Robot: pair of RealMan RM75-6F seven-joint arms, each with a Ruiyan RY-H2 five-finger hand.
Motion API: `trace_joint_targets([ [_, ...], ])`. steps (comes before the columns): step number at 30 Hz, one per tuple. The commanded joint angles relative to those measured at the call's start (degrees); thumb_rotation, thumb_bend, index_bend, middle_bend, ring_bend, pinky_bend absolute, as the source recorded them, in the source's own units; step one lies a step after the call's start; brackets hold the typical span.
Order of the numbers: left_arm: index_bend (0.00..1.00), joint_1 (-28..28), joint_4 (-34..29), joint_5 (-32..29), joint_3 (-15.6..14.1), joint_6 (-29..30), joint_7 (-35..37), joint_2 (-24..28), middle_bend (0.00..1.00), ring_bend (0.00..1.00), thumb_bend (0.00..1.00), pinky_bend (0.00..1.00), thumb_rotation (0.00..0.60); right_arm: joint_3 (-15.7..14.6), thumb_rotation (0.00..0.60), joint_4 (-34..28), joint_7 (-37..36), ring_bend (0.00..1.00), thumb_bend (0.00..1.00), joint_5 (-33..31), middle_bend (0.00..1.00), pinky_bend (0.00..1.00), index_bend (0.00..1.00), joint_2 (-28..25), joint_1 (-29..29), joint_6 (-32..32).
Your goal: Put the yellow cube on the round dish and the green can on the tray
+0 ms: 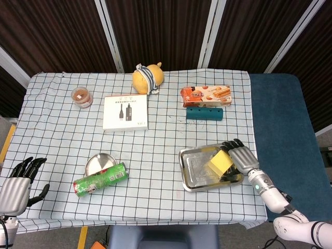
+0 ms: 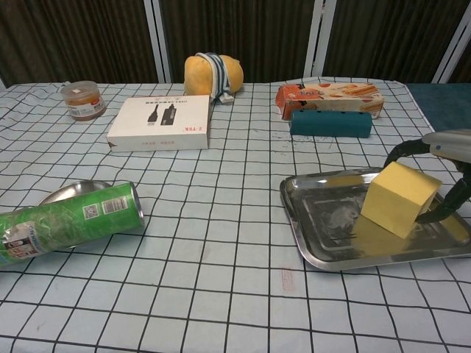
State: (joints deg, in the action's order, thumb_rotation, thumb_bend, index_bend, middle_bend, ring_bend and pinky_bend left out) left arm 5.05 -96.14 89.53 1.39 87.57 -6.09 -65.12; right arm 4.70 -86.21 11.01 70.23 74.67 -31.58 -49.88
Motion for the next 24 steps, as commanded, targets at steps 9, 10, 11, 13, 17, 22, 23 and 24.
trace_joint_targets([
  [9,0.15,0.11,0.02,0.00,-0.03,-0.34,-0.32,-0.06,0.17,0.10,0.36,0.19,0.600,1.99,0.600,-1.65,-1.38,0.52,0.11,1.43,0.55,0.35,0.73,1.30,0.02,-4.08],
  [10,0.15,0.13,0.01,0.00,-0.02,-0.37,-0.50,-0.07,0.17,0.10,0.36,0.19,0.600,2.49,0.600,-2.48,-2.44,0.52,0.11,2.18,0.55,0.35,0.73,1.24,-0.40,-4.15],
  [11,0.15,0.12,-0.01,-0.02,-0.03,-0.39,-0.62,-0.07,0.17,0.10,0.36,0.19,0.600,2.90,0.600,-3.13,-3.55,0.52,0.11,2.79,0.55,0.35,0.73,1.18,-0.81,-4.00],
  [13,0.15,0.07,-0.04,-0.13,0.01,-0.34,-0.77,-0.03,0.17,0.10,0.36,0.19,0.600,4.01,0.600,-4.49,-6.32,0.52,0.11,3.72,0.55,0.35,0.73,1.06,-2.16,-2.82],
  [17,0.15,-0.11,-0.13,-0.55,0.16,-0.17,-1.13,0.19,0.17,0.10,0.36,0.19,0.600,6.36,0.600,-4.28,-9.01,0.52,0.11,5.10,0.55,0.35,0.73,2.39,-5.86,-0.30],
  [22,0.15,-0.25,-0.26,-0.83,0.31,0.01,-1.26,0.53,0.17,0.10,0.36,0.19,0.600,8.67,0.600,-0.37,-8.88,0.52,0.11,5.60,0.55,0.35,0.73,7.12,-11.34,2.73],
  [23,0.15,-0.27,-0.27,-0.86,0.33,0.05,-1.21,0.57,0.17,0.10,0.36,0.19,0.600,8.92,0.600,0.50,-9.01,0.52,0.11,5.77,0.55,0.35,0.73,8.17,-12.16,3.03],
  [24,0.15,-0.29,-0.27,-0.85,0.35,0.08,-1.13,0.61,0.17,0.10,0.36,0.19,0.600,9.19,0.600,1.86,-9.15,0.52,0.11,5.96,0.55,0.35,0.73,9.65,-13.18,3.31],
])
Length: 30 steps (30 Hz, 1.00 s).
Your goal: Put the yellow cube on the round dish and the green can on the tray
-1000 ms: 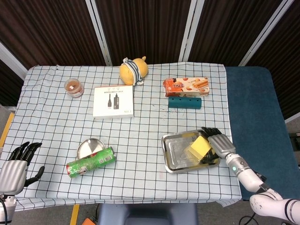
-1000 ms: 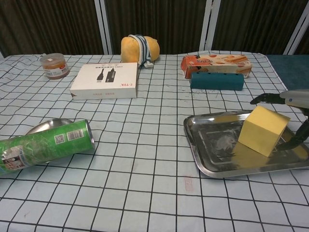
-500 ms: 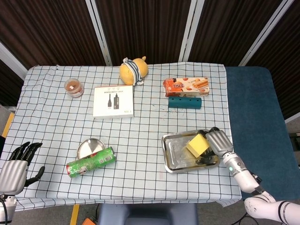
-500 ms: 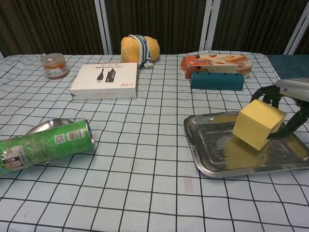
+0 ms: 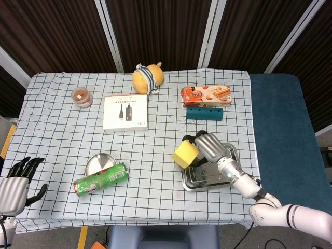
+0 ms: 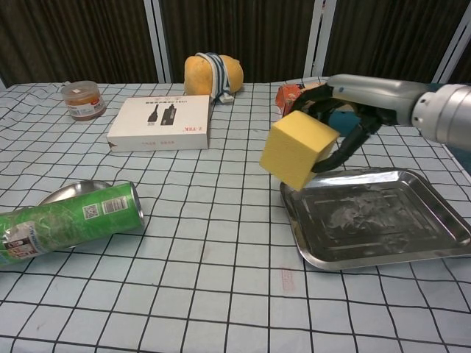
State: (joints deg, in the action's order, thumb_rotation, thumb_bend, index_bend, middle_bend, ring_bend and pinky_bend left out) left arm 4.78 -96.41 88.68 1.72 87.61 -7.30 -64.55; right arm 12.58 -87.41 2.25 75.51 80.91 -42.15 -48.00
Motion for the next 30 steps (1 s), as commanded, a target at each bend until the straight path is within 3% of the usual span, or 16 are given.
trace_joint_targets([
  [1,0.15,-0.02,0.00,0.04,0.03,0.07,0.16,0.08,0.17,0.10,0.36,0.19,0.600,1.44,0.600,4.27,-0.39,0.52,0.11,0.98,0.55,0.35,0.73,4.57,-3.36,1.52],
  [8,0.15,-0.19,0.08,0.26,0.01,0.37,1.10,0.48,0.17,0.10,0.36,0.19,0.600,2.42,0.600,16.16,-6.15,0.51,0.11,4.07,0.55,0.34,0.72,13.73,-8.60,1.53],
  [12,0.15,-0.27,0.22,-0.15,0.23,0.44,1.82,0.66,0.17,0.10,0.36,0.19,0.600,2.62,0.600,22.49,-12.73,0.41,0.11,5.85,0.51,0.32,0.66,17.61,-11.59,2.46],
  [18,0.15,-0.26,0.29,-0.34,0.29,0.26,2.57,0.92,0.17,0.11,0.36,0.19,0.600,1.80,0.600,28.87,-17.79,0.19,0.11,7.47,0.32,0.28,0.45,20.86,-14.67,3.88],
  [21,0.15,-0.26,0.39,-0.14,0.18,0.18,3.06,1.10,0.17,0.11,0.36,0.19,0.600,0.60,0.600,30.29,-19.08,0.04,0.11,8.25,0.09,0.19,0.18,21.04,-15.31,4.60],
  [23,0.15,-0.27,0.41,-0.11,0.18,0.20,3.36,1.22,0.17,0.11,0.36,0.19,0.600,-0.47,0.600,30.99,-20.00,0.00,0.11,9.51,0.00,0.13,0.03,21.12,-15.02,3.12],
  [30,0.15,-0.20,0.35,-0.35,0.28,-0.01,2.94,1.08,0.17,0.10,0.36,0.19,0.600,-3.89,0.600,30.15,-25.92,0.00,0.11,14.43,0.00,0.05,0.00,18.41,-12.86,-4.27],
])
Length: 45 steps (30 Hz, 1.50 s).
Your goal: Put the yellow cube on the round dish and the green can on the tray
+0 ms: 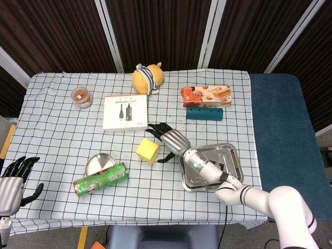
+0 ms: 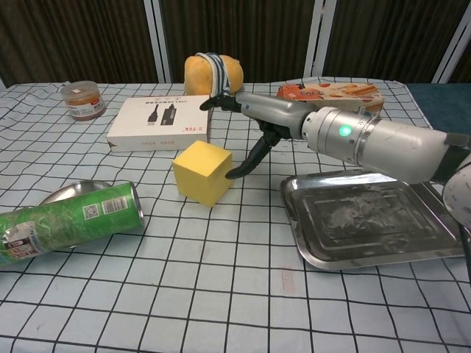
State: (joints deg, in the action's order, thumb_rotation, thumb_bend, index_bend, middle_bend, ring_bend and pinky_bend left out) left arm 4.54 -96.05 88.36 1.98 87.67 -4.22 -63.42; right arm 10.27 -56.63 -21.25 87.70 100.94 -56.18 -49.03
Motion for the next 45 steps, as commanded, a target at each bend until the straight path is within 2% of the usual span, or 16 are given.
trace_joint_targets([
  [1,0.15,0.07,-0.03,-0.06,-0.01,-0.17,-0.33,-0.10,0.17,0.11,0.36,0.19,0.600,-2.28,0.600,-1.50,-3.33,0.00,0.11,3.26,0.00,0.05,0.00,-2.78,1.82,-4.98],
  [4,0.15,0.14,-0.08,-0.04,-0.05,-0.34,-0.59,-0.19,0.17,0.11,0.36,0.19,0.600,-4.22,0.600,-5.07,-3.92,0.00,0.11,5.59,0.00,0.05,0.00,-6.79,4.44,-10.14],
  [6,0.15,0.19,-0.10,0.01,-0.06,-0.40,-0.71,-0.25,0.17,0.11,0.36,0.19,0.600,-5.41,0.600,-8.11,-1.75,0.00,0.11,6.56,0.00,0.05,0.00,-9.79,6.89,-13.73],
  [9,0.15,0.23,-0.17,0.19,-0.16,-0.48,-0.98,-0.35,0.17,0.10,0.36,0.19,0.600,-8.06,0.600,-13.08,5.89,0.00,0.11,9.25,0.00,0.05,0.00,-15.40,12.17,-21.53],
  [12,0.15,0.28,-0.35,0.36,-0.16,-0.43,-1.32,-0.53,0.17,0.10,0.36,0.19,0.600,-11.03,0.600,-15.36,12.55,0.00,0.11,11.50,0.00,0.04,0.00,-19.19,18.89,-30.47],
  [16,0.15,0.50,-0.58,1.09,-0.48,-0.68,-1.82,-1.04,0.17,0.11,0.36,0.19,0.600,-15.17,0.600,-18.81,16.40,0.00,0.11,8.88,0.00,0.04,0.00,-23.97,28.13,-35.83],
  [19,0.15,0.96,-0.88,1.75,-0.99,-1.65,-2.67,-1.41,0.17,0.11,0.36,0.20,0.600,-16.82,0.600,-19.74,14.46,0.00,0.09,7.38,0.00,0.04,0.00,-26.06,33.56,-39.94],
  [24,0.09,1.92,-1.67,2.06,-1.45,-3.61,-3.41,-2.57,0.13,0.10,0.36,0.22,0.600,-17.38,0.600,-20.57,8.46,0.00,0.05,7.82,0.00,0.02,0.00,-28.39,38.51,-45.61],
  [26,0.02,2.60,-3.08,1.55,-2.00,-5.79,-2.09,-2.47,0.04,0.05,0.37,0.24,0.600,-17.86,0.600,-21.87,5.40,0.00,0.05,9.13,0.00,0.00,0.00,-29.91,39.22,-46.60],
  [28,0.00,3.45,-4.58,0.84,-2.40,-8.15,-2.01,-1.94,0.00,0.01,0.36,0.22,0.600,-17.79,0.600,-22.59,4.60,0.00,0.04,9.58,0.00,0.00,0.00,-30.56,39.89,-47.03],
  [31,0.00,4.50,-5.93,0.20,-2.22,-9.93,-4.44,-2.50,0.00,0.00,0.36,0.18,0.600,-17.64,0.600,-22.95,4.43,0.00,0.04,10.09,0.00,0.00,0.00,-30.83,40.30,-46.47],
  [39,0.00,7.92,-6.25,-1.13,-0.57,-13.63,-11.74,-6.96,0.00,0.00,0.33,0.15,0.600,-16.56,0.600,-23.28,4.34,0.00,0.04,11.15,0.00,0.00,0.00,-30.87,40.91,-45.53],
  [45,0.00,12.00,-4.83,-6.49,0.95,-20.78,-12.51,-10.07,0.00,0.00,0.33,0.15,0.600,-15.62,0.600,-21.21,0.69,0.00,0.04,14.10,0.00,0.00,0.00,-29.92,42.20,-49.84],
])
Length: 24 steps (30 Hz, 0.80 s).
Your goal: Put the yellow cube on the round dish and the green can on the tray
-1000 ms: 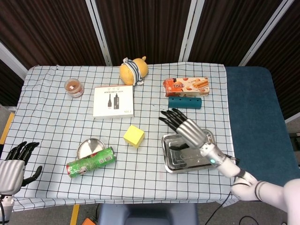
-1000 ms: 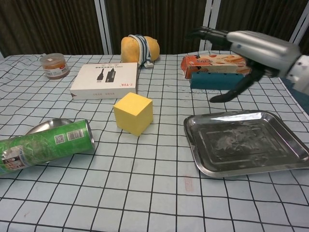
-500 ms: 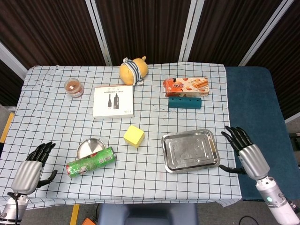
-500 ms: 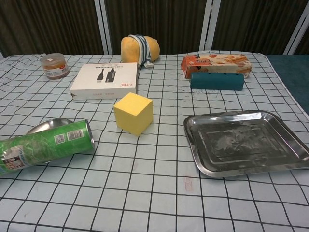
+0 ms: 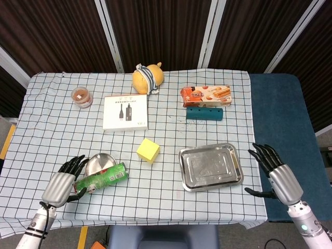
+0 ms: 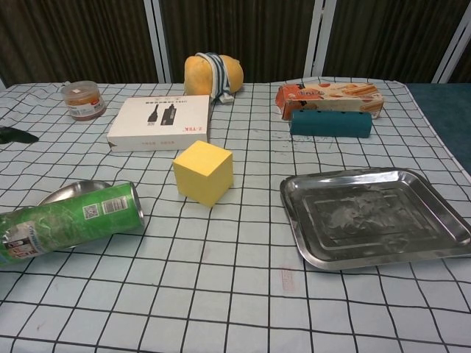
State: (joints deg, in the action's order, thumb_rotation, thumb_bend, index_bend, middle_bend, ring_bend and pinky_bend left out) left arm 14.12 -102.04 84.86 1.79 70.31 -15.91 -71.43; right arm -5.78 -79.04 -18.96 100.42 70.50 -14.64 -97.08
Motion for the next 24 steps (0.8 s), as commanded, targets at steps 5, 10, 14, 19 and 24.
trace_joint_targets([
  [5,0.00,5.18,2.99,-8.04,2.58,-7.48,-2.63,-4.63,0.00,0.00,0.33,0.15,0.600,1.11,0.600,2.78,-3.67,0.00,0.04,2.14,0.00,0.00,0.00,0.86,1.11,-2.86],
  [10,0.00,6.64,3.49,-11.26,2.65,-9.37,-4.24,-5.91,0.00,0.00,0.32,0.15,0.600,1.91,0.600,3.21,-3.76,0.00,0.04,2.14,0.00,0.00,0.00,1.25,1.39,-2.89],
  [14,0.00,7.58,4.47,-13.33,2.46,-10.47,-5.36,-7.02,0.00,0.00,0.33,0.14,0.600,2.04,0.600,3.38,-4.12,0.00,0.04,2.70,0.00,0.00,0.00,1.26,1.46,-2.78],
  [19,0.00,8.07,5.10,-14.44,2.39,-10.97,-5.45,-7.67,0.00,0.00,0.33,0.14,0.600,2.18,0.600,3.52,-4.13,0.00,0.04,2.95,0.00,0.00,0.00,1.37,1.58,-2.79],
  [24,0.00,8.46,8.71,-14.88,2.36,-10.02,-5.65,-10.12,0.00,0.01,0.32,0.15,0.600,2.42,0.600,3.62,-4.42,0.00,0.04,3.11,0.00,0.00,0.00,1.54,1.62,-2.44],
])
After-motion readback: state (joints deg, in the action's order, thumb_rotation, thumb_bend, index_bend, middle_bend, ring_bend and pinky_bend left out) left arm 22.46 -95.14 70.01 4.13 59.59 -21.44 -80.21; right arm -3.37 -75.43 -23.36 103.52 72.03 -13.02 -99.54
